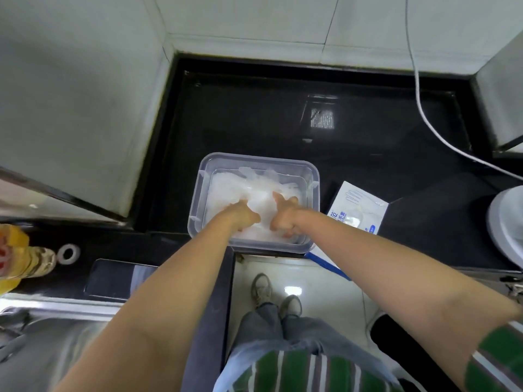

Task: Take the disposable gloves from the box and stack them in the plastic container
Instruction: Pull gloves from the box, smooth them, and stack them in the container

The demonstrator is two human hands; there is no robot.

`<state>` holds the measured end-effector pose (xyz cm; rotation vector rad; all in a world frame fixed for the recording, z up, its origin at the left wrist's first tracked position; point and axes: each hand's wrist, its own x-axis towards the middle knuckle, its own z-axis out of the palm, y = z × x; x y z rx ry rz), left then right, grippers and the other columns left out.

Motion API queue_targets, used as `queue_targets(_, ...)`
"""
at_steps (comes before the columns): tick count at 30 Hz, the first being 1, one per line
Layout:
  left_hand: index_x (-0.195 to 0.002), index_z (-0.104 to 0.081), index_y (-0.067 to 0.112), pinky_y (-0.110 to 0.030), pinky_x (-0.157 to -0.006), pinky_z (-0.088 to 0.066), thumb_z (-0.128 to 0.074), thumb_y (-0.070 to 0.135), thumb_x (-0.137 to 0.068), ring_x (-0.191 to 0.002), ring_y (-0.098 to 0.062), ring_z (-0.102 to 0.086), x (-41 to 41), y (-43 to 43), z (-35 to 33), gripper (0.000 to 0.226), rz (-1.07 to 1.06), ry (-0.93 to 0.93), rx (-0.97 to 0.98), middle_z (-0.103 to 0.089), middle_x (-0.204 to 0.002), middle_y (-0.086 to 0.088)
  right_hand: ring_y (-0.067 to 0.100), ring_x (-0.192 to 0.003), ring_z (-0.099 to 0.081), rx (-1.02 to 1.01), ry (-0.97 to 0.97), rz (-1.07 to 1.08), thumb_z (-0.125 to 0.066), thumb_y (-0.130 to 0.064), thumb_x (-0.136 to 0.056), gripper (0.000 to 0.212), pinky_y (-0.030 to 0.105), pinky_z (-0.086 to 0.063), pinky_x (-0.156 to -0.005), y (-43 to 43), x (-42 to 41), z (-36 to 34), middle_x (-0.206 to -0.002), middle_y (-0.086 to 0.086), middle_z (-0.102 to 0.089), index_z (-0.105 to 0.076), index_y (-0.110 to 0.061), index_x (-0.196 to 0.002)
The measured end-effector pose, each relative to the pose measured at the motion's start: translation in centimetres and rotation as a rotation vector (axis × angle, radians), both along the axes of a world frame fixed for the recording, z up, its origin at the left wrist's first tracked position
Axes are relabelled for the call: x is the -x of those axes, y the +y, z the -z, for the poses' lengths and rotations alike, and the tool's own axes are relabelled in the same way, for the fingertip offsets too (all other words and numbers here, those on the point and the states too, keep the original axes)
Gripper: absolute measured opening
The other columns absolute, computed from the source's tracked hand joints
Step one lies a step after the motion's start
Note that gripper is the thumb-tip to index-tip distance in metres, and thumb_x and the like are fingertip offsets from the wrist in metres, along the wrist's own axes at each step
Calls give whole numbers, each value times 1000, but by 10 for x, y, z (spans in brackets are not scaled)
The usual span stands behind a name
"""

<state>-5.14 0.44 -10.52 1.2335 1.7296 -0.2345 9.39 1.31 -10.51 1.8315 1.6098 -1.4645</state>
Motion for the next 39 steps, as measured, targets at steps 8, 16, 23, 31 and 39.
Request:
queue_targets(8, -126, -57, 17, -30, -78, -48, -46, 30, -101, -96, -22, -59, -3, -3, -27, 31, 94, 245, -349, -62, -121, -8, 27, -110, -60, -302, 267, 141, -54, -13, -98, 37, 34, -56, -91, 13, -2, -31, -122, 7, -59, -55, -15, -136)
queue_targets(16, -84, -65, 17, -22, -58, -43, -50, 40, -98, -69, -14, -56, -56, -13, -72, 30, -2, 175, -760, -62, -79, 0, 21, -68, -65, -738, 245, 414, -54, -16, -92, 18, 33, -55, -67, 10, -68, -57, -74, 3, -69, -70, -12, -87)
queue_targets(23, -102, -63, 18, -28, -67, -52, -50, 22, -99, -74, -17, -63, -120, -30, -83, 14, 202, -232, -716, -63, -80, 3, 25, -98, -61, -358, -294, 157, -71, -26, -82, 39, 31, -46, -68, -22, -133, -23, -107, 6, -58, -54, -7, -112)
queue_targets(31, -139, -43, 5, -40, -94, -49, -39, 11, -101, -115, -34, -56, -179, -44, -58, 39, 387, -147, -329, -48, -138, -17, 30, -99, -59, -520, -382, 37, -54, -12, -90, 21, 35, -45, -71, -47, -138, -16, -111, 11, -60, -64, -7, -109)
queue_targets(39, -143, -39, 6, -40, -100, -45, -42, 9, -101, -117, -34, -54, -176, -52, -33, 42, 319, -142, -181, -35, -142, -15, 28, -95, -58, -554, -465, 55, -51, -17, -95, 24, 34, -42, -69, -51, -132, -2, -115, 10, -51, -63, -10, -115)
